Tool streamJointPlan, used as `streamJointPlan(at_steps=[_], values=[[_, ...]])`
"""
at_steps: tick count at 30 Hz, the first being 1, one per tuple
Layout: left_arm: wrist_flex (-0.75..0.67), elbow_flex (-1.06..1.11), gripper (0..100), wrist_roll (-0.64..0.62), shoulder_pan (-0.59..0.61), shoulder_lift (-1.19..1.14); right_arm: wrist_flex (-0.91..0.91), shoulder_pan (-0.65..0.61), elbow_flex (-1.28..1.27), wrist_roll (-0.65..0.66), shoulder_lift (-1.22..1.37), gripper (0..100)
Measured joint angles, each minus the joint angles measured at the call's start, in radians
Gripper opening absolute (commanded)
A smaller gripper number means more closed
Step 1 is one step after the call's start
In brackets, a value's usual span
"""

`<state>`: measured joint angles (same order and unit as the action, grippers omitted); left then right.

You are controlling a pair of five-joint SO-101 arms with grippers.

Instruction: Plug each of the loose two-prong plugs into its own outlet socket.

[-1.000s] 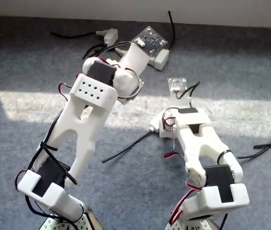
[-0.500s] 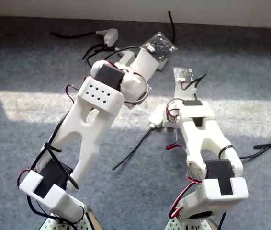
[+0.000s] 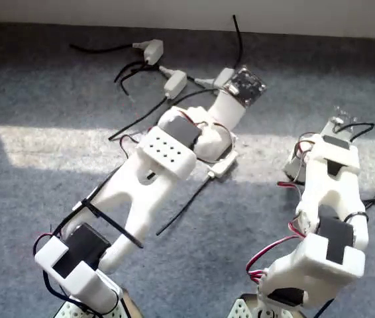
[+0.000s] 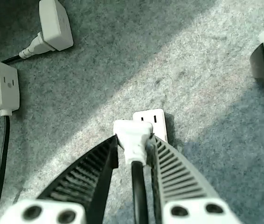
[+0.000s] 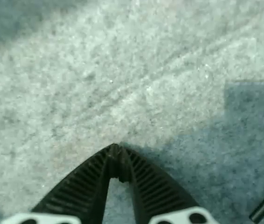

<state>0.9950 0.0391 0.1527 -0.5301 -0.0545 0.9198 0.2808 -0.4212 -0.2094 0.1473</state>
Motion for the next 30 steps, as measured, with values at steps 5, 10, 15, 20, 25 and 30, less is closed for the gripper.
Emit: streamJointPlan(at_steps=[5,10,15,20,25,30], values=[[-0.123,0.012,1,0.0,-0.052,-0.035,-0.04,0.008,0.008,-0.08,0.086,1.0],[0.008,-0.192,1,-0.023,-0.052,-0.27,-0.04,0.006,0.015,-0.091,0.089,1.0],[0.27,-0.502,1,-0.08,-0.052,-0.485,-0.04,0.006,0.015,-0.092,0.092,1.0],[0.457,-0.772,1,-0.158,-0.052,-0.582,-0.04,0.006,0.015,-0.092,0.092,1.0],[0.52,-0.91,1,-0.206,-0.052,-0.66,-0.04,0.006,0.015,-0.092,0.092,1.0],[0.555,-0.974,1,-0.244,-0.052,-0.729,-0.04,0.006,0.015,-0.092,0.092,1.0]])
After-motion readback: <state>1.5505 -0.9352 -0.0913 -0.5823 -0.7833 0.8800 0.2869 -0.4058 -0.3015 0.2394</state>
